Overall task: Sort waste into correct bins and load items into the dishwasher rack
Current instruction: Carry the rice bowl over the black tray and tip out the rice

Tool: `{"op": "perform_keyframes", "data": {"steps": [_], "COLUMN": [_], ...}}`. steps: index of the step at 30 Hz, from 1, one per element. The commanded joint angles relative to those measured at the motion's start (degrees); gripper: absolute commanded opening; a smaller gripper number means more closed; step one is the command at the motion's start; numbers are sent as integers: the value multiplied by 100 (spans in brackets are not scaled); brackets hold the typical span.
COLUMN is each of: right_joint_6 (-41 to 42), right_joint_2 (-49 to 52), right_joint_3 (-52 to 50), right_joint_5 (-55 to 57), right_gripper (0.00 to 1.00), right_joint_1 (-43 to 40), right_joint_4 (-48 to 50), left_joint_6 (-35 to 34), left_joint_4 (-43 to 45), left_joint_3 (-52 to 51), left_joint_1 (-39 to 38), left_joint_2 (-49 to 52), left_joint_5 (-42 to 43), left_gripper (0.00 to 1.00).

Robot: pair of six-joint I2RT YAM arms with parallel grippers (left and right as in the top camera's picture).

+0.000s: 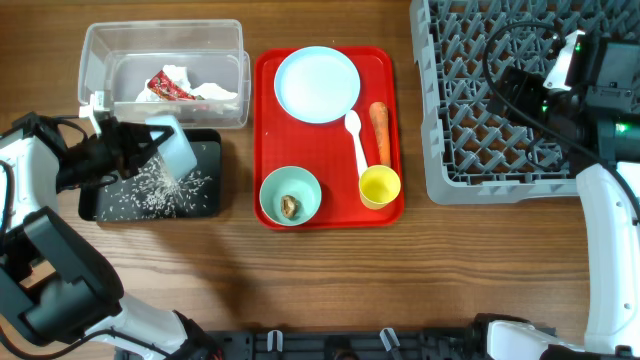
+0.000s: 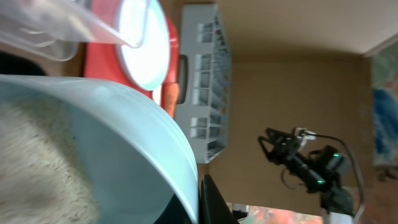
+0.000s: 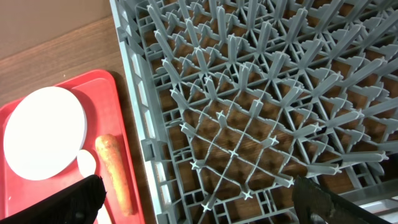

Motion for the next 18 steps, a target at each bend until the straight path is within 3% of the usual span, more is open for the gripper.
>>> {"op": "perform_keyframes", "data": {"steps": [1, 9, 18], "right_joint_6": [68, 42, -68], "right_joint_2": [13, 13, 13], "right_joint_3": [22, 22, 22], "right_joint_5": [-109, -109, -109], "right_gripper": [100, 100, 100], "right_joint_1": [-13, -13, -13], "right_joint_4": [-20, -26, -48], "left_joint_6": [142, -223, -374], "left_joint_4": [2, -33, -321], "left_joint_3": [-35, -35, -35], "left_joint_1": [37, 79, 313], "left_joint_2": [-127, -127, -127], "left_joint_5": [820, 1493, 1493], "left_gripper": [4, 4, 4]}}
